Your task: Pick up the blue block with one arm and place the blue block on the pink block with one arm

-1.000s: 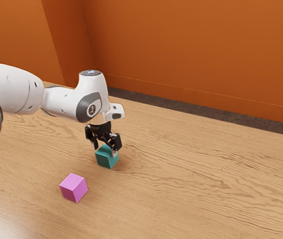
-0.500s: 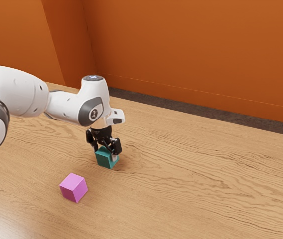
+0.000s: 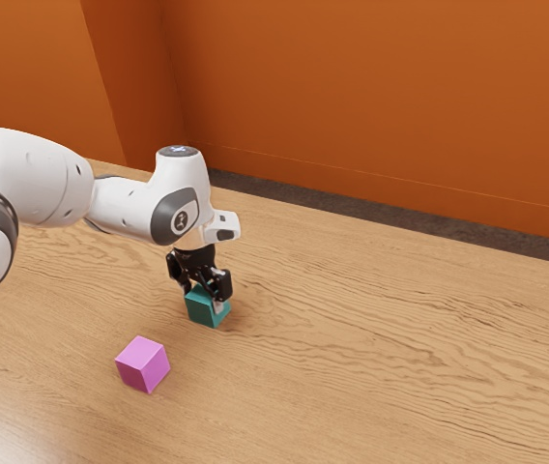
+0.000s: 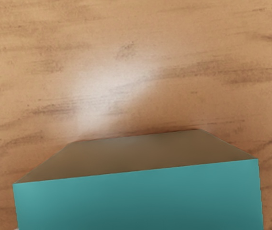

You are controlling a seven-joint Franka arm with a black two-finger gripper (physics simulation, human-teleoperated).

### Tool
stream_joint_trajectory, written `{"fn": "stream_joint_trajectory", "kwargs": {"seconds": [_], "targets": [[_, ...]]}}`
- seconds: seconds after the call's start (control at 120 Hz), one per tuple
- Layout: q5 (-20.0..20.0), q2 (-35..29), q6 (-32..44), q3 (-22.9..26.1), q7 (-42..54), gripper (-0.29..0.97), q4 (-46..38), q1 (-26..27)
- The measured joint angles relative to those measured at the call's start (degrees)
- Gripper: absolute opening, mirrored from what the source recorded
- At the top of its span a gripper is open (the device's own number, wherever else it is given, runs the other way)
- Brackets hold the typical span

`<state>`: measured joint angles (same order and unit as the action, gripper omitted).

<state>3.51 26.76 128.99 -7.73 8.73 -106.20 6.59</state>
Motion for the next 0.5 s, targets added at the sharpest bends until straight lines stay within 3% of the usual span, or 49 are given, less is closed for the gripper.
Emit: {"fn": "stream_joint_trajectory", "kwargs": {"seconds": [0.5], "targets": [[0.2,-0.1,0.0,0.0,0.8,0.45,0.1,0.0]]}}
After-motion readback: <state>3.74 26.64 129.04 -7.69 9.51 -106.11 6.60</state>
